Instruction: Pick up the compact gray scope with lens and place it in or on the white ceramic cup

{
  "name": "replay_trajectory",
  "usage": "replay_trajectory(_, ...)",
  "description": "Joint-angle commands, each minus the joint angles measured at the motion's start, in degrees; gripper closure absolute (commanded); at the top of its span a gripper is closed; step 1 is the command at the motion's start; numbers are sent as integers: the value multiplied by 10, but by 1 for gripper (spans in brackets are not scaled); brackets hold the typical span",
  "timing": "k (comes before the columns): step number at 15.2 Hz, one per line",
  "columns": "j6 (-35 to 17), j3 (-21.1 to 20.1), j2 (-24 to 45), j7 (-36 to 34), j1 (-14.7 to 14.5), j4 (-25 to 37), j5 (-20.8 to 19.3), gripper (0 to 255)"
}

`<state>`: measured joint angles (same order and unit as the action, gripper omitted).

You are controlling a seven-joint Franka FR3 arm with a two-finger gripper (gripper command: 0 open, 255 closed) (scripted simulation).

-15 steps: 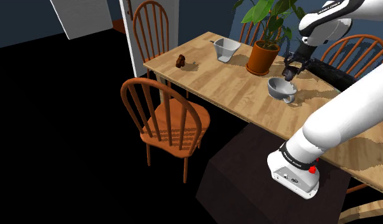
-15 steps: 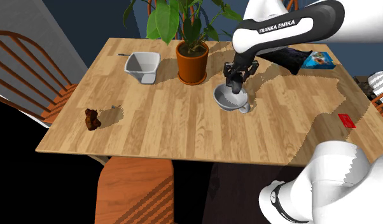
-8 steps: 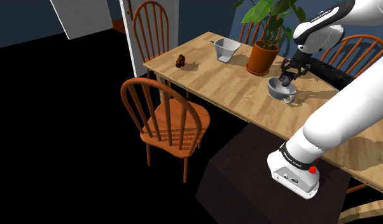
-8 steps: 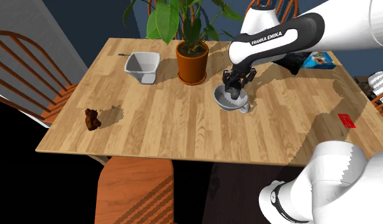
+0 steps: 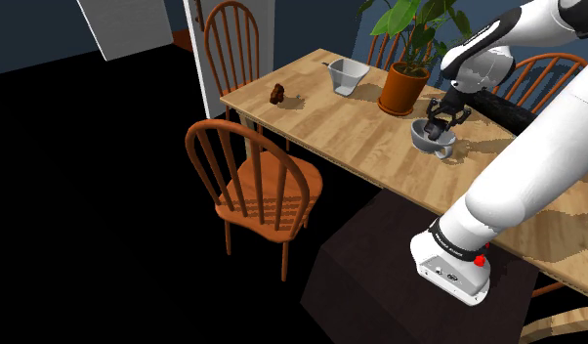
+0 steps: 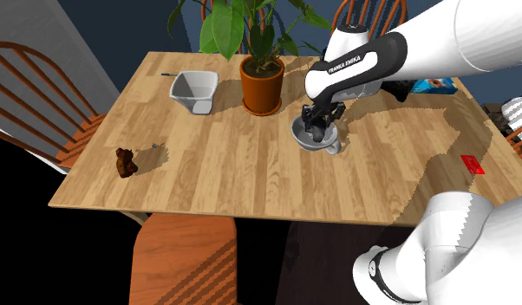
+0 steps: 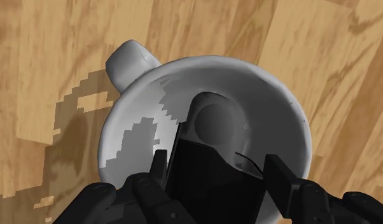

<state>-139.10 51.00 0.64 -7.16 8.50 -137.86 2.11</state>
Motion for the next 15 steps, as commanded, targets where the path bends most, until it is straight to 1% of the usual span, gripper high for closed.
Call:
replay_trajectory(1, -3, 0, 4, 4, 1, 0, 5, 255)
replay_trajectory(6, -3, 0, 4, 4, 1, 0, 5, 255)
replay_trajectory(7, -3, 0, 4, 4, 1, 0, 5, 0)
replay_trajectory(12, -3, 0, 4, 4, 1, 0, 5, 0)
replay_trajectory(15, 58, -2, -62, -49, 2, 18, -68, 0)
